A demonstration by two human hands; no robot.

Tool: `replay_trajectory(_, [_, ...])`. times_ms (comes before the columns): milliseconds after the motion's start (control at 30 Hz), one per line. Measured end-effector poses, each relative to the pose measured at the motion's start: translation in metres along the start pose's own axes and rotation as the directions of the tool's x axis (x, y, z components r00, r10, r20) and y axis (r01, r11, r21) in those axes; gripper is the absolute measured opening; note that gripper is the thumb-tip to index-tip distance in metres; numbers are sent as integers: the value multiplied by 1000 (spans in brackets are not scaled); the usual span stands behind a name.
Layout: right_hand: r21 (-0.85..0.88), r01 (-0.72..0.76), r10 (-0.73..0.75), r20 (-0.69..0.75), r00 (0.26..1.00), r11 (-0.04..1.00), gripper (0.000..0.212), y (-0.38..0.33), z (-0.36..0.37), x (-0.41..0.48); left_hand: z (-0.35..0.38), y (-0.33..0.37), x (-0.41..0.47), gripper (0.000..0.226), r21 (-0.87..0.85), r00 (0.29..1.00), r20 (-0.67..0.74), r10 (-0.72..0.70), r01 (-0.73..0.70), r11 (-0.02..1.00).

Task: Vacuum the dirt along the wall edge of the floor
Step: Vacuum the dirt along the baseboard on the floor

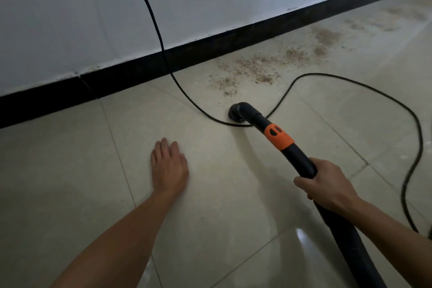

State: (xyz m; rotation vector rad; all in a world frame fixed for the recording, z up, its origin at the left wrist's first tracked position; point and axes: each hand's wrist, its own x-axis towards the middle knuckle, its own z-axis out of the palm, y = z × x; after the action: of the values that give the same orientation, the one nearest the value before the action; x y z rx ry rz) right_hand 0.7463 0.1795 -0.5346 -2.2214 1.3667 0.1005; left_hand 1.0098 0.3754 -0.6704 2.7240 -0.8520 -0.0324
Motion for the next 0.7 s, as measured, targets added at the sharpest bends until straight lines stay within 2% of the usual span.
replay_trajectory(100, [18,42,-42,38,998,999,17,-13,17,6,4,0,-2,52,5,999,-33,6,-6,1000])
replay_trajectory(300, [275,-22,4,66,998,961,15,-58,25,46,4,-1,-2,52,4,998,-59,8,-8,1000])
replay_trajectory(467, [333,-8,-85,261,962,943,11,-60,18,24,3,-2,-3,52,-39,998,-61,-8,5,999])
replay_trajectory(600, [345,7,-146,381,913,939,10,-64,25,4,1,-8,-4,45,-139,986,-77,-151,139,981])
replay_trajectory(700, [325,49,-175,371,912,945,11,-83,40,10,-1,-20,-5,43,-169,964,-91,-249,231,958])
